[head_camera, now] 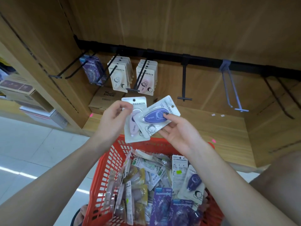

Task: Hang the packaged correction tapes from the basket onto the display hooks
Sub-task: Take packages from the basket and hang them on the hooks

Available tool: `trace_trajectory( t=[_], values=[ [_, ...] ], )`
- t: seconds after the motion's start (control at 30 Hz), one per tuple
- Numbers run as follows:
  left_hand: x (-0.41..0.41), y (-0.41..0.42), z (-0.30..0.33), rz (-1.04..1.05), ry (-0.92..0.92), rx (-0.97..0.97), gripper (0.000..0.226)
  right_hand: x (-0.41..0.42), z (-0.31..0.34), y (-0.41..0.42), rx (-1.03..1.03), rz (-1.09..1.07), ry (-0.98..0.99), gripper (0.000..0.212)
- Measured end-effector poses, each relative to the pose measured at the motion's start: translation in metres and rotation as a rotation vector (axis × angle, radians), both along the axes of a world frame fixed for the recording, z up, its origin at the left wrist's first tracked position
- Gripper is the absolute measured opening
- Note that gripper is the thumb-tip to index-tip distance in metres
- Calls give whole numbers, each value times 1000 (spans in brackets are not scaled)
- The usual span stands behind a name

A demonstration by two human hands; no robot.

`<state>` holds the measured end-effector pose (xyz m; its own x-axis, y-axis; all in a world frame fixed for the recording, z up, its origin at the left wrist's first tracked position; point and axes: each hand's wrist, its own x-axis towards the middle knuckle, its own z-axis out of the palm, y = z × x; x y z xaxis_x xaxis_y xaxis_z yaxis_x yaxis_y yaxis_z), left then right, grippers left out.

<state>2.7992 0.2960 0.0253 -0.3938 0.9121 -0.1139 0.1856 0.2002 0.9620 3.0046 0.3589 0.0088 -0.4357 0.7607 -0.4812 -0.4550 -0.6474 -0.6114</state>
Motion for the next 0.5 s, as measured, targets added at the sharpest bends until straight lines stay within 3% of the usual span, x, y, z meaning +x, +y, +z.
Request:
trace_trajectory(
  t=[0.1, 0.23, 0.5],
  values=[
    [-11, 7, -3, 19, -73, -1, 27, 16, -5, -3, 130, -16, -148, 26],
    [-15, 11, -1, -13, -1, 68, 20, 31, -7, -5, 347, -36, -442, 30],
    [-14, 20, -5, -45, 103, 119, 18, 41, -4, 5, 446, -104, -537, 33]
  ],
)
